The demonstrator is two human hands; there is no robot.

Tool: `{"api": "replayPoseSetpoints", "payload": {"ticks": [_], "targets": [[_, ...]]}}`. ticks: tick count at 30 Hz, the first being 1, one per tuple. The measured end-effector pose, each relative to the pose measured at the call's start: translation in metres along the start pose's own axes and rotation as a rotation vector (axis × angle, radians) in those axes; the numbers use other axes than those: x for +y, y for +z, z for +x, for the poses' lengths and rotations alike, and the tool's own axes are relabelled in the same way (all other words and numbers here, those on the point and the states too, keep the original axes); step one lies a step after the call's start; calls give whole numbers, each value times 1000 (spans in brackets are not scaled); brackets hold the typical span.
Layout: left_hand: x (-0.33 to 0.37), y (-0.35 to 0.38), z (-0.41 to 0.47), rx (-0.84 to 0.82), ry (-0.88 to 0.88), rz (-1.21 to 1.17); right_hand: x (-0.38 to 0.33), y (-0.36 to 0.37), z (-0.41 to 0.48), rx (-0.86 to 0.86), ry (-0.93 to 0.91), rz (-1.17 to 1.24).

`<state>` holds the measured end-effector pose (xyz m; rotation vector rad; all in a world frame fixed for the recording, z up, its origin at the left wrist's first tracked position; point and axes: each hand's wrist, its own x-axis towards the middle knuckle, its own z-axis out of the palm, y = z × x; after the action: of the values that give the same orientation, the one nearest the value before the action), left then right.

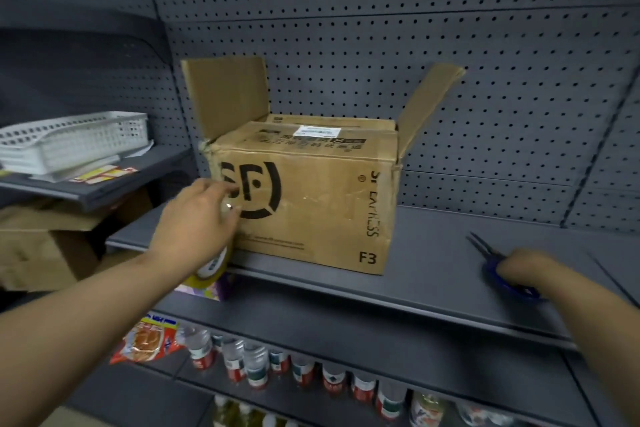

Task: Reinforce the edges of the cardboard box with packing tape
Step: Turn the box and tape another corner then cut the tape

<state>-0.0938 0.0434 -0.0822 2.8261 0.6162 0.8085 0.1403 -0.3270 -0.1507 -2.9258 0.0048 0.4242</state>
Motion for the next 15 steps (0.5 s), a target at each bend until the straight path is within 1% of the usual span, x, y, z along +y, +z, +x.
{"api": "replayPoseSetpoints", "payload": {"ticks": [2, 4, 6, 7, 9, 10, 13, 15], "targets": [[-27, -4, 4, -28, -135, -18, 0, -3, -15, 35, -89, 137], [-50, -4, 9, -59, -251, -50, 1, -6, -34, 60, -228, 324], [-66, -2, 16, -124, -381, -115, -6, -9, -57, 14, -372, 445], [-71, -1, 19, -170, -441, -154, -12, -10, -69, -25, -431, 453], [-80, 3, 25, -258, -531, -267, -29, -10, -90, -95, -549, 381], [-84, 5, 28, -282, -569, -377, -41, -8, -99, -120, -606, 339], [-95, 7, 33, -405, -701, -853, -98, 1, -130, -226, -706, 265], [-102, 10, 37, -512, -703, -945, -148, 6, -150, -329, -718, 218]]}}
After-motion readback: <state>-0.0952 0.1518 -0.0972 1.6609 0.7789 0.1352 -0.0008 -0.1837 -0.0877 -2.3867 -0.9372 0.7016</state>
